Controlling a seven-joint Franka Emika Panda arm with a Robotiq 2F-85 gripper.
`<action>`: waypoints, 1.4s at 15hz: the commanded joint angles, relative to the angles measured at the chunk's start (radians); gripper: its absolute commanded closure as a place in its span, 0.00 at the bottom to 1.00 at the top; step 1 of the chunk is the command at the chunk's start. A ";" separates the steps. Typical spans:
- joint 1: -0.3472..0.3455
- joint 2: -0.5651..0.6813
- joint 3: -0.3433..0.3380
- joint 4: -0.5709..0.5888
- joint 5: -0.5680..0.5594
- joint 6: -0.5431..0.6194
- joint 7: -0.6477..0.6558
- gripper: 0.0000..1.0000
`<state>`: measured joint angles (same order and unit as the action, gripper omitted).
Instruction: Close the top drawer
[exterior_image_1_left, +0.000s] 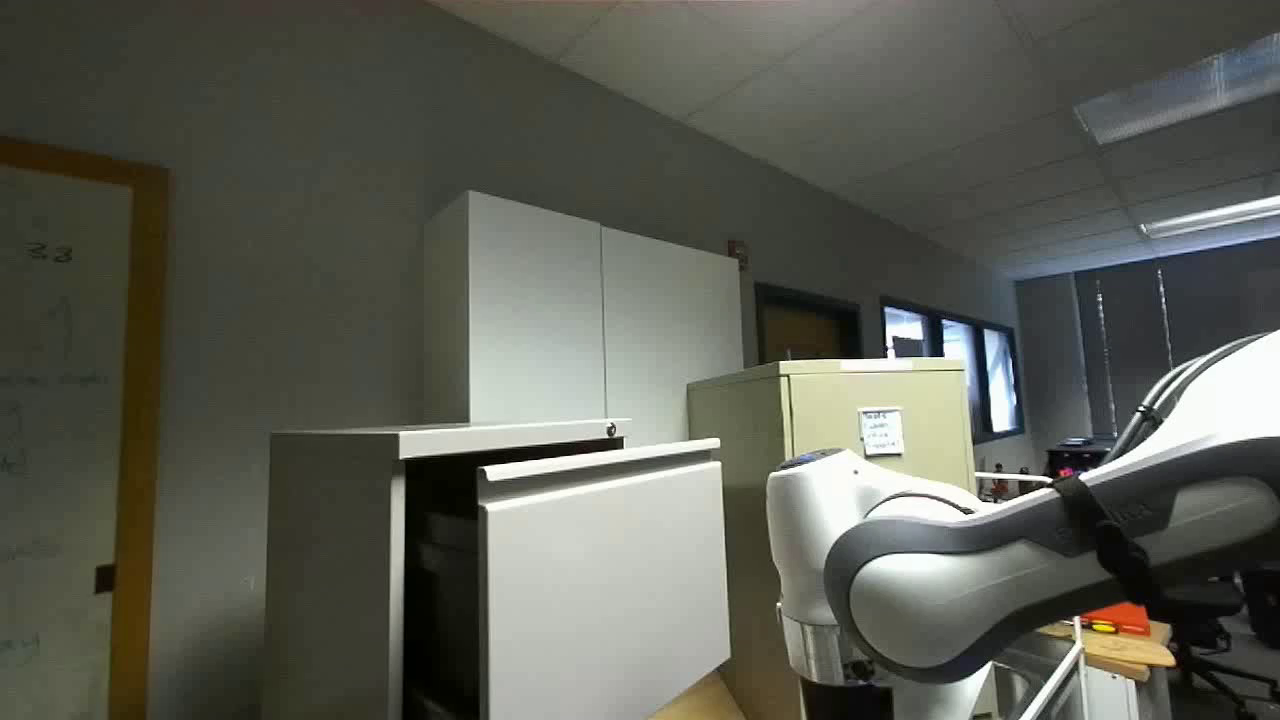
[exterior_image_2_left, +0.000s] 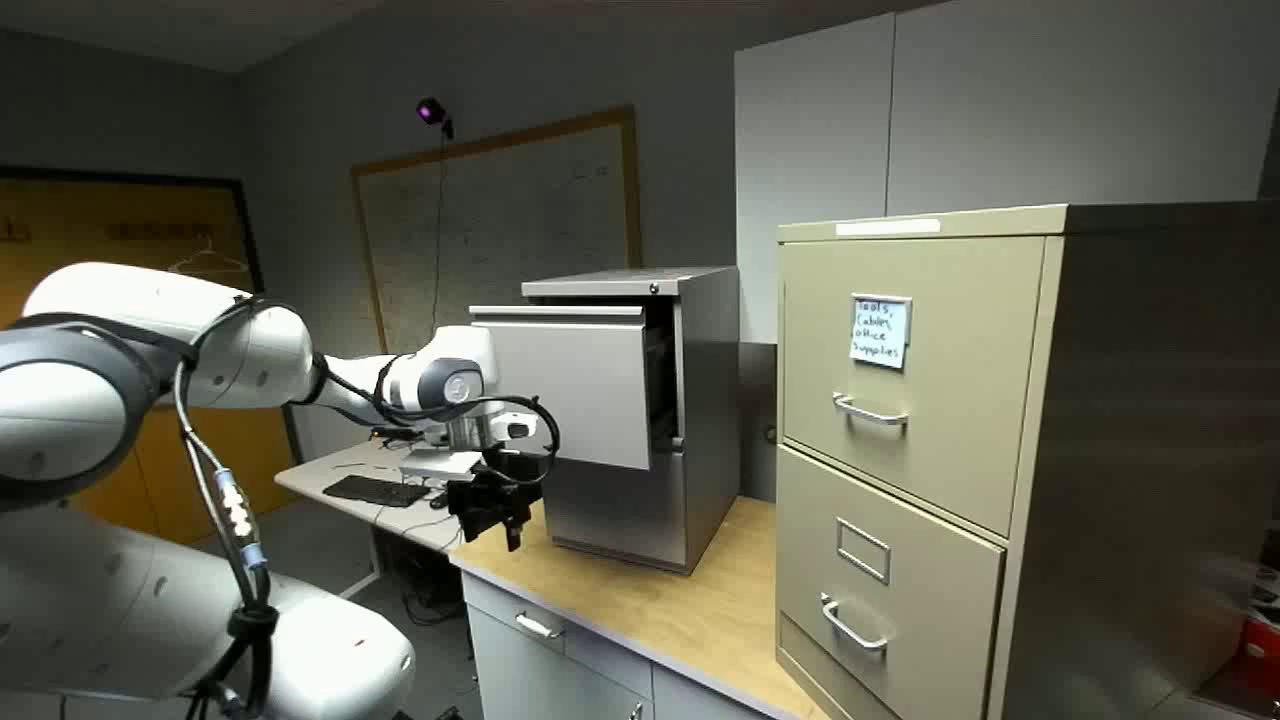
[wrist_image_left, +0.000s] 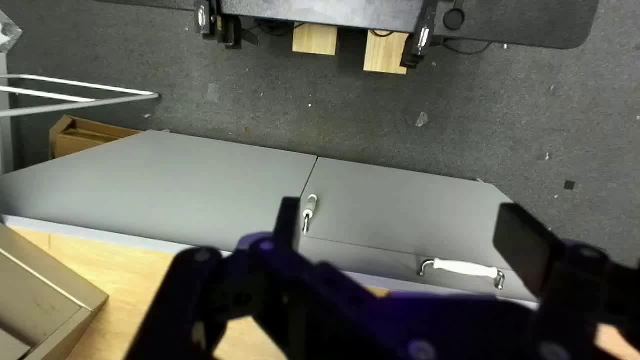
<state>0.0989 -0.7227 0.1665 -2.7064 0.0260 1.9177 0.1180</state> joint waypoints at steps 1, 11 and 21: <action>0.007 0.001 -0.006 0.002 -0.004 -0.001 0.004 0.00; -0.006 0.010 0.007 0.013 -0.022 0.037 0.028 0.00; -0.082 0.005 0.178 0.134 -0.145 0.300 0.327 0.00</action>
<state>0.0589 -0.7170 0.2756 -2.6332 -0.0526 2.1883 0.3512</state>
